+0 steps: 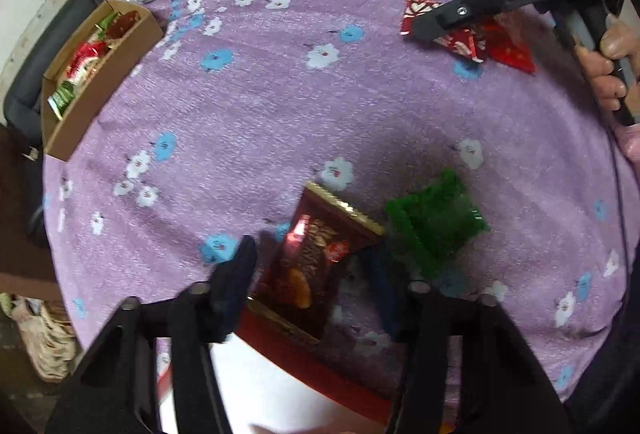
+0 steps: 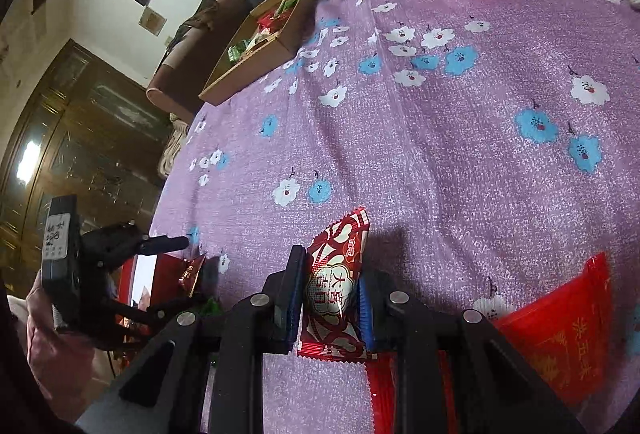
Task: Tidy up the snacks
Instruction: 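Grasp the red-and-white candy with right while left grasps the brown chocolate packet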
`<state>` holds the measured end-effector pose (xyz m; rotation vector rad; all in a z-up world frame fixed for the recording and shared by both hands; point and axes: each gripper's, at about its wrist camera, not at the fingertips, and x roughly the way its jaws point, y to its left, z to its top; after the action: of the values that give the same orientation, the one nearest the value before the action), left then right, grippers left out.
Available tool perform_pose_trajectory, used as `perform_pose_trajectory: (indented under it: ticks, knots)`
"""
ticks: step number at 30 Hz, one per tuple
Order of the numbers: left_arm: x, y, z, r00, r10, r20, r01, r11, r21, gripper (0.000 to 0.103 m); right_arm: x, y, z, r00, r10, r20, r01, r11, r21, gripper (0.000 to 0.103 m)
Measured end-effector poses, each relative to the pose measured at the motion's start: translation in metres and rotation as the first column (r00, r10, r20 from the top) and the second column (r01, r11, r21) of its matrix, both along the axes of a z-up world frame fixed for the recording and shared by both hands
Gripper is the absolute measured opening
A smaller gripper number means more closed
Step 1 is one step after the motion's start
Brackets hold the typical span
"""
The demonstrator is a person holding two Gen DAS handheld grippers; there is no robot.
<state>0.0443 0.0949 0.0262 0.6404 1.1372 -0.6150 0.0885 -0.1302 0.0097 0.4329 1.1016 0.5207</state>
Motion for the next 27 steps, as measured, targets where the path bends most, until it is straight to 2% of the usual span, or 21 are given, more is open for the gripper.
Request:
perform_pose_trajectory:
  ticks: [1, 3, 7, 11, 13, 15, 17, 21, 23, 24, 27]
  knots:
    - [-0.002, -0.001, 0.0, 1.0, 0.001, -0.011, -0.001, 1.0, -0.012, 0.033, 0.001, 0.001, 0.001, 1.0, 0.001, 0.001, -0.001, 1.0, -0.004, 0.024]
    - [-0.006, -0.004, 0.0, 1.0, 0.003, -0.008, -0.003, 1.0, -0.014, 0.029, 0.001, 0.002, 0.002, 1.0, 0.003, 0.007, -0.003, 1.0, -0.013, 0.025]
    - [-0.012, -0.008, 0.001, 0.998, 0.057, 0.008, -0.057, 0.998, -0.013, 0.024, -0.001, 0.001, 0.003, 1.0, 0.0, 0.012, 0.0, 1.0, -0.019, 0.025]
    - [-0.024, -0.013, 0.003, 0.995, 0.096, 0.004, -0.096, 0.993, -0.063, 0.024, -0.003, 0.005, 0.003, 1.0, 0.016, 0.022, -0.016, 0.999, -0.036, 0.024]
    - [-0.025, -0.013, 0.003, 0.988, 0.155, 0.009, -0.154, 0.985, -0.072, 0.024, -0.004, 0.009, 0.002, 0.999, 0.03, 0.024, -0.029, 0.998, -0.047, 0.023]
    - [-0.022, -0.006, 0.007, 0.967, 0.252, -0.03, -0.253, 0.959, -0.126, 0.023, -0.004, 0.012, 0.003, 0.999, 0.036, 0.03, -0.034, 0.997, -0.063, 0.024]
    - [-0.023, 0.002, 0.014, 0.949, 0.313, -0.042, -0.315, 0.929, -0.196, 0.023, -0.005, 0.015, 0.004, 0.998, 0.042, 0.041, -0.039, 0.995, -0.088, 0.025]
    - [-0.046, 0.012, 0.034, 0.921, 0.39, -0.015, -0.374, 0.869, -0.326, 0.023, -0.01, 0.023, 0.007, 0.995, 0.065, 0.072, -0.053, 0.986, -0.161, 0.026]
    - [-0.059, 0.017, 0.042, 0.899, 0.438, -0.006, -0.406, 0.829, -0.384, 0.023, -0.015, 0.032, 0.009, 0.991, 0.09, 0.1, -0.066, 0.973, -0.221, 0.028]
    - [-0.071, 0.021, 0.047, 0.885, 0.465, 0.006, -0.42, 0.804, -0.42, 0.023, -0.017, 0.034, 0.01, 0.989, 0.1, 0.108, -0.072, 0.968, -0.239, 0.031]
    - [-0.1, 0.029, 0.055, 0.853, 0.52, 0.048, -0.433, 0.755, -0.493, 0.023, -0.028, 0.047, 0.011, 0.981, 0.129, 0.145, -0.077, 0.944, -0.32, 0.04]
